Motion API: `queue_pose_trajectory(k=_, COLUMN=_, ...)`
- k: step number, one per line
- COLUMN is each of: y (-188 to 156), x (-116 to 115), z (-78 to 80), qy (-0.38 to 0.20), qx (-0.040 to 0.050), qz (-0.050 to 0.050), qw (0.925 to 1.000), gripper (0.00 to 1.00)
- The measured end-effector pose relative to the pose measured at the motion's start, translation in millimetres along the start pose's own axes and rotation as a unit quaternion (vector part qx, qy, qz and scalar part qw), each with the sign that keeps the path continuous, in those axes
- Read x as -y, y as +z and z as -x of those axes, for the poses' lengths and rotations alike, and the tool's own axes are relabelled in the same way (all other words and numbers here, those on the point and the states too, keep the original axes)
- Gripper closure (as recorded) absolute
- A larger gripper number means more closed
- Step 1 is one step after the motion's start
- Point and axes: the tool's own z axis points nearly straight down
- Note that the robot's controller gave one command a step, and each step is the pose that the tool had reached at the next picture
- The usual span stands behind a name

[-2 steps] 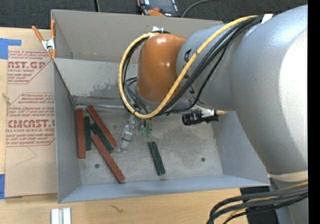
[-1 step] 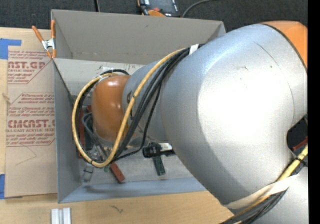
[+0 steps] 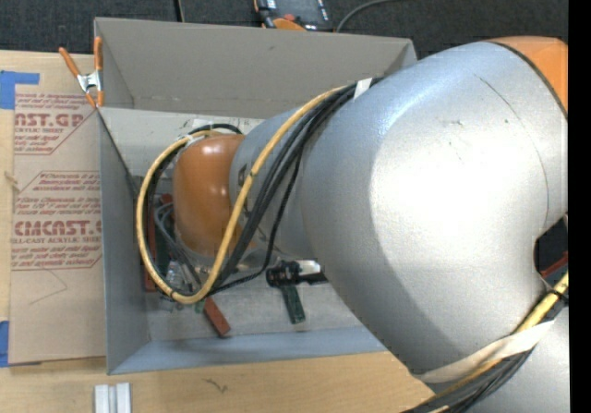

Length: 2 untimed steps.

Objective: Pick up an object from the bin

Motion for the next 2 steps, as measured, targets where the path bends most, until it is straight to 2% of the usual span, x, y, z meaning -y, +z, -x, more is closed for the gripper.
queue_pose_trajectory(k=1, y=-87.8, x=0.9, z=11.1, qy=0.008, qx=0.0034, qz=0.003, qw=1.0, gripper=1.0)
queue_pose_trajectory(k=2, y=-82.8, x=2.1, z=9.7, qy=0.007, qx=0.0009, qz=0.0, qw=1.0, gripper=0.0)
